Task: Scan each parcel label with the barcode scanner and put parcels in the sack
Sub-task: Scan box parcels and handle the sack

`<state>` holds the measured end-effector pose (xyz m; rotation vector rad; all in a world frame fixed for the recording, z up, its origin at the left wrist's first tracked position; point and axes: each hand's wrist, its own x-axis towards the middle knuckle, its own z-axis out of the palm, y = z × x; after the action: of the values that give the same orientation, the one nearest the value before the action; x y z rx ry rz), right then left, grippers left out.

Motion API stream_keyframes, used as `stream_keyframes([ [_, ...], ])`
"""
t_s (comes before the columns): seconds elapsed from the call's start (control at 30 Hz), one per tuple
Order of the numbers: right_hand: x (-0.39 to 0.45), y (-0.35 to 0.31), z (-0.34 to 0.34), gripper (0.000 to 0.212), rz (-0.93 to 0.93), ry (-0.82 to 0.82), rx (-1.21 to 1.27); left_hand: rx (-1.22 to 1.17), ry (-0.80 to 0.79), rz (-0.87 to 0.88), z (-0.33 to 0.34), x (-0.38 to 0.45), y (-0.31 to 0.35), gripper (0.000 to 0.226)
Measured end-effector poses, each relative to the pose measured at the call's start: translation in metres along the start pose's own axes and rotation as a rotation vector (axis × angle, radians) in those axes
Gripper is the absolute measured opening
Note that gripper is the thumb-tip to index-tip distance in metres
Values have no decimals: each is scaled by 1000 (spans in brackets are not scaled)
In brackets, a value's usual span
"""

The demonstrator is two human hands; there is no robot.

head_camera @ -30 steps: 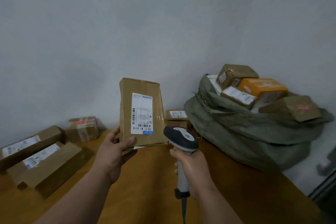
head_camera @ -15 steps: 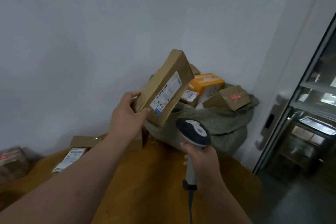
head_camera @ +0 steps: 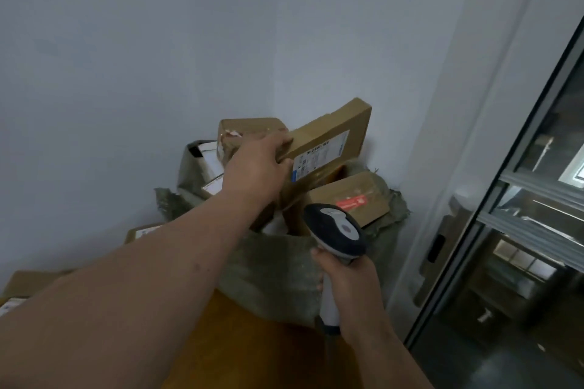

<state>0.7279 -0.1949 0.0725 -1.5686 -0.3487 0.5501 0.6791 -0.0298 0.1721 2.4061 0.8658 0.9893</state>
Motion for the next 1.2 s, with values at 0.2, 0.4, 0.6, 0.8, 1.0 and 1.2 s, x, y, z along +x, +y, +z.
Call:
stream_keyframes([
  [0.2,31,-2,-24,28,46,-67,27,273,-177,22,49,30,6,39],
  [0.4,46,-2,-31,19,4,-93,3,272,-347,-50,71,31,-17,43],
  [0.6,42,-4,-20,8,-7,-95,-11,143,-281,-87,54,17,-33,49],
  [0.8,16,-7,5,13,-42,-75,-21,-38,-105,-167,18,-17,-62,42],
  [1.0,-26,-2,45,16,-60,-125,-101,-70,-49,-233,-28,-52,-87,37],
  [1.2,-88,-2,89,18,-29,-177,-49,-104,-54,-256,-83,-102,-127,33],
])
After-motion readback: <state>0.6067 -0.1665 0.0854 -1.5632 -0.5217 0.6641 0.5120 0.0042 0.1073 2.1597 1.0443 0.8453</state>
